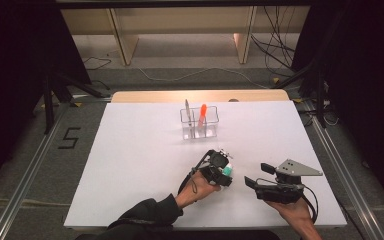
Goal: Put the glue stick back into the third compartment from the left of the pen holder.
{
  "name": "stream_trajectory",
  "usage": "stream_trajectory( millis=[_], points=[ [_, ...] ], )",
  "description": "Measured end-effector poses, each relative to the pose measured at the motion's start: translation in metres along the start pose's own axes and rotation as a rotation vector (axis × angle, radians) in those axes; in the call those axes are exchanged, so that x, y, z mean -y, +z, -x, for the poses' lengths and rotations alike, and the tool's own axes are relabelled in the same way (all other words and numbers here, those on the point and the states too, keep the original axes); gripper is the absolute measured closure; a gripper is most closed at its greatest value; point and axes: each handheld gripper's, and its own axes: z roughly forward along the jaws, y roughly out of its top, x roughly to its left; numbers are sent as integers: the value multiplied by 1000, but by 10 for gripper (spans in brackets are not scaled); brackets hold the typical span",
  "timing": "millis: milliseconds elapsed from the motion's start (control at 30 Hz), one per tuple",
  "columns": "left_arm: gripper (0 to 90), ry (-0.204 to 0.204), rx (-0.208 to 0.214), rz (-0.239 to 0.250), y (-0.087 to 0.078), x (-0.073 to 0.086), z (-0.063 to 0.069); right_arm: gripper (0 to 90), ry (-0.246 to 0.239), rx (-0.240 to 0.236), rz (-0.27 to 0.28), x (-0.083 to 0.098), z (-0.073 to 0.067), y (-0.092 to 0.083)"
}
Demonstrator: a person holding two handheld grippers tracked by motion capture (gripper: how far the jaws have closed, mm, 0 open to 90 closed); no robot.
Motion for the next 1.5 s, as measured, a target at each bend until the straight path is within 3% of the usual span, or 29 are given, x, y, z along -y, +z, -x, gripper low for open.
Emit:
stream_trajectory(
  millis=[267,367,467,667,833,1133,1500],
  points=[
    [562,18,3,-15,0,-3,0,236,-1,0,-1,0,0,0],
    [648,20,14,-16,0,-3,-1,236,0,1,-1,0,0,0],
    [652,32,24,-20,0,-4,-2,236,-2,-1,-2,0,0,0],
    [654,108,48,-49,-4,-5,-7,237,-6,-9,1,0,0,0],
    [654,178,78,-68,-17,-9,-14,236,-11,-10,3,0,0,0],
    [654,278,151,-142,-45,-16,-25,235,-80,-9,-6,-1,-8,2],
    [654,315,198,-174,-70,-20,-34,234,-146,-13,-20,0,-19,7]
  ],
)
